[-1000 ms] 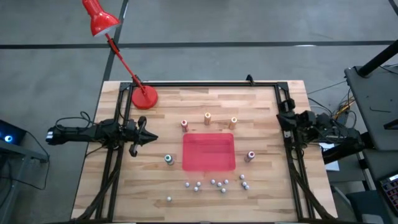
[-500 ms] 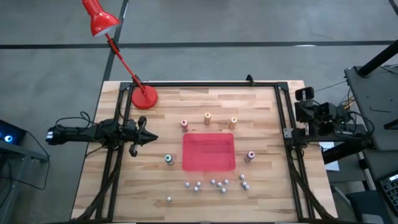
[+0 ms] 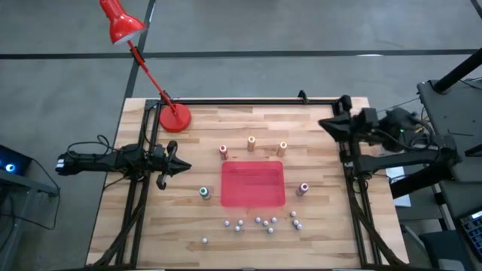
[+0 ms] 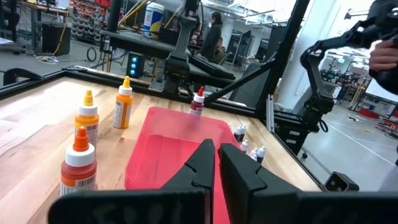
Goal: Pick & Place food coloring
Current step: Put the large red food coloring bottle into the container
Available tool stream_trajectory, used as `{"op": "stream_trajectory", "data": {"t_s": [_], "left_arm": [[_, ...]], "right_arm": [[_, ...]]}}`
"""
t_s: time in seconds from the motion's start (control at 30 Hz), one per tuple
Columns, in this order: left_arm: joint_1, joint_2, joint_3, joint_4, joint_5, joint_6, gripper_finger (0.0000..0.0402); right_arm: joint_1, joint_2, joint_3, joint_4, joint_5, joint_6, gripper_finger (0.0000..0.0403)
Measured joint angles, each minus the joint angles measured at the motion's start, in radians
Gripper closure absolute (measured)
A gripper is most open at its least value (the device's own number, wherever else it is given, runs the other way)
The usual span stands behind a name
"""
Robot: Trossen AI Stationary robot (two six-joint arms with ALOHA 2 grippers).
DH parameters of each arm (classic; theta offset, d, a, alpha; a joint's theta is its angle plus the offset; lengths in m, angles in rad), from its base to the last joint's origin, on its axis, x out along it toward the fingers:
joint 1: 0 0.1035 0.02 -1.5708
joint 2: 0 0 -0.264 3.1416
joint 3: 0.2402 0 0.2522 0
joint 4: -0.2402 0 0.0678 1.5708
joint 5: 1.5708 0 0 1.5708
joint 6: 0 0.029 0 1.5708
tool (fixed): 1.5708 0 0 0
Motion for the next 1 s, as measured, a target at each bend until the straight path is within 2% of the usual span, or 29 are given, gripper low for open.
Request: {"op": "stream_trajectory", "data": {"t_s": [0.43, 0.53, 0.73, 1.0], "left_arm": [[0.0, 0.0, 0.0, 0.0, 0.0, 0.0, 0.0402], [0.0, 0.0, 0.0, 0.0, 0.0, 0.0, 0.0402], [0.0, 0.0, 0.0, 0.0, 0.0, 0.0, 0.0402], [0.0, 0.0, 0.0, 0.0, 0.0, 0.0, 0.0402]], "right_arm": [[0.0, 0.23, 0.42, -0.469, -0.004, -0.002, 0.0394], [0.0, 0.266, 0.489, -0.558, -0.004, -0.046, 0.0394], [0.0, 0.31, 0.576, -0.709, -0.004, -0.097, 0.0394], [0.0, 0.316, 0.593, -0.867, -0.004, -0.125, 0.0394]]}}
